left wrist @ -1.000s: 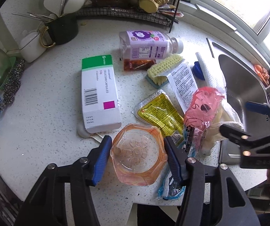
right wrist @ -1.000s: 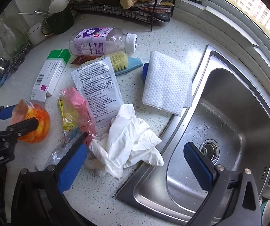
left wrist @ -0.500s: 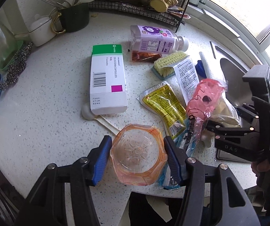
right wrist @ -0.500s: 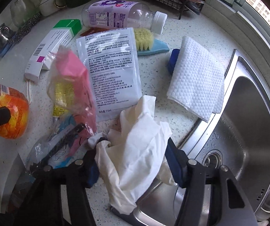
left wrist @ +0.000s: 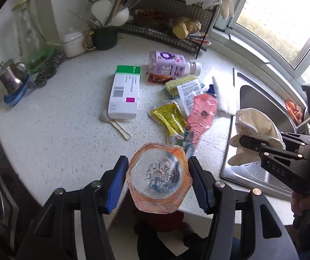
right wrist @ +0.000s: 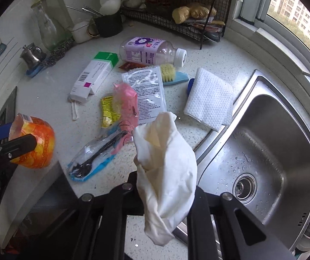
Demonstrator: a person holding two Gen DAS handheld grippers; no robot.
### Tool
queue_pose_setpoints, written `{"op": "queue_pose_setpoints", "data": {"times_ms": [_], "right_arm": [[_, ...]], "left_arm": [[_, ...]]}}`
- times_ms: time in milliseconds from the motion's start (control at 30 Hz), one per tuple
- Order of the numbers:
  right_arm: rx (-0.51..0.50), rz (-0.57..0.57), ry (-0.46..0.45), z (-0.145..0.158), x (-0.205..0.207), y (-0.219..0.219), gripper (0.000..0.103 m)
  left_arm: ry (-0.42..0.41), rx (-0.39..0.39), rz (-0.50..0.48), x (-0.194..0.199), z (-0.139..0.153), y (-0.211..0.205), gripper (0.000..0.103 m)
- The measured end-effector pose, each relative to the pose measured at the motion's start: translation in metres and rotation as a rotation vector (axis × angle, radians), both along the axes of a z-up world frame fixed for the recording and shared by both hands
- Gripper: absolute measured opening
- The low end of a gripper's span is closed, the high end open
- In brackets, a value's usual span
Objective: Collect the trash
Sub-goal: 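Grasp the orange plastic cup with the left gripper while the right gripper grasps the white glove, then carry both items down to the red bucket while the right gripper releases the glove into it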
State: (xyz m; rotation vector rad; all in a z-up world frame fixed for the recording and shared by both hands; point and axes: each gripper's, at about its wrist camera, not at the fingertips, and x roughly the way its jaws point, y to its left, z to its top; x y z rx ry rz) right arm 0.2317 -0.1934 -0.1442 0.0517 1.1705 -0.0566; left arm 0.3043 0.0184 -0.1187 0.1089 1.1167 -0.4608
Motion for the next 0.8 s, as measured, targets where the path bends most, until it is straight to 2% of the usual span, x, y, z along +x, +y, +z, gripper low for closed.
{"op": "queue_pose_setpoints", "data": {"times_ms": [133, 233, 400, 600, 800], "right_arm": [[0.006, 0.086, -0.045, 0.022, -0.027, 0.006, 0.012], [0.047, 0.142, -0.076, 0.035, -0.046, 0.01, 0.012], [0.076, 0.234, -0.098, 0.045, -0.08, 0.021, 0.012], [0.108, 0.363, -0.074, 0.038, -0.114, 0.044, 0.012], [0.129, 0.412, 0.005, 0.01, -0.138, 0.066, 0.012]], "left_arm": [[-0.046, 0.005, 0.077, -0.047, 0.022, -0.002, 0.054], [-0.08, 0.016, 0.149, -0.083, 0.034, -0.002, 0.054], [-0.093, 0.02, 0.271, -0.14, 0.04, 0.004, 0.054], [-0.041, 0.04, 0.424, -0.193, 0.028, 0.024, 0.054], [0.028, 0.068, 0.472, -0.227, 0.001, 0.04, 0.054]]}}
